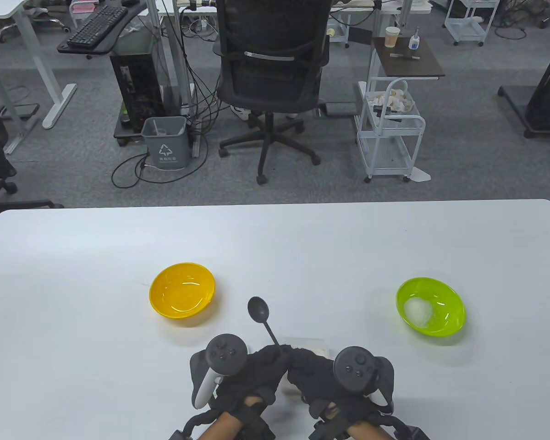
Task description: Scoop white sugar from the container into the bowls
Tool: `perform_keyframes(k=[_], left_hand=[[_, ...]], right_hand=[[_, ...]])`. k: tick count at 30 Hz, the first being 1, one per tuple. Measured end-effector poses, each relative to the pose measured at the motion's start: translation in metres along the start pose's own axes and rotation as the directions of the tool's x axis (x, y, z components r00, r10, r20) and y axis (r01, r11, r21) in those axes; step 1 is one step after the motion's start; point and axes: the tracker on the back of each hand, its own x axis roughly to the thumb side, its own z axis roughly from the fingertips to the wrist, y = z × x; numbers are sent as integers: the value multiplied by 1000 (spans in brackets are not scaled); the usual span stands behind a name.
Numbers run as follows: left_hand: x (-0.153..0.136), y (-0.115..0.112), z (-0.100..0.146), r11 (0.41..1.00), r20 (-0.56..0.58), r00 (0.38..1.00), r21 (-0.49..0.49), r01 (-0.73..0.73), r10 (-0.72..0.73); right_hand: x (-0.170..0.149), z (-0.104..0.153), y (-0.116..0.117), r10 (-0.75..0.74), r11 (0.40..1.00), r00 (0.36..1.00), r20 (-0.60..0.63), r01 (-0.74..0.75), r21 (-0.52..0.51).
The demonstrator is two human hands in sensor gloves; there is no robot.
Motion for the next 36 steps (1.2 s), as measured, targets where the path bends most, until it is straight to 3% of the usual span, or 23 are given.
perform_keyframes(k=[5,11,17,21,25,27,29,33,36], left_hand=[[0,2,1,999,-35,999,17,-30,30],[-3,16,-1,983,-29,995,155,96,-93],[-4,32,1,958,-8,987,237,160,-163],[2,38,1,939,-3,968,241,246,-253],[12,47,-1,901,-8,917,181,394,-399],[13,50,-1,861,-11,876,182,475,-482],[12,50,1,831,-10,848,189,523,-531],[5,45,4,817,11,833,200,541,-553],[5,39,7,757,19,775,232,611,-631]], right_hand=[[1,2,-4,38,999,999,26,-37,-14],[2,2,-12,208,976,975,76,-202,-81],[-6,-1,-27,378,920,924,53,-368,-135],[-9,-6,-41,508,854,862,8,-502,-139],[-10,-14,-53,535,842,845,-9,-534,-78],[-15,-19,-54,554,832,833,3,-554,20],[-25,-24,-50,576,805,817,-7,-566,180],[-46,-27,-34,522,822,853,-8,-500,274],[-58,-28,-23,485,829,874,-34,-447,337]])
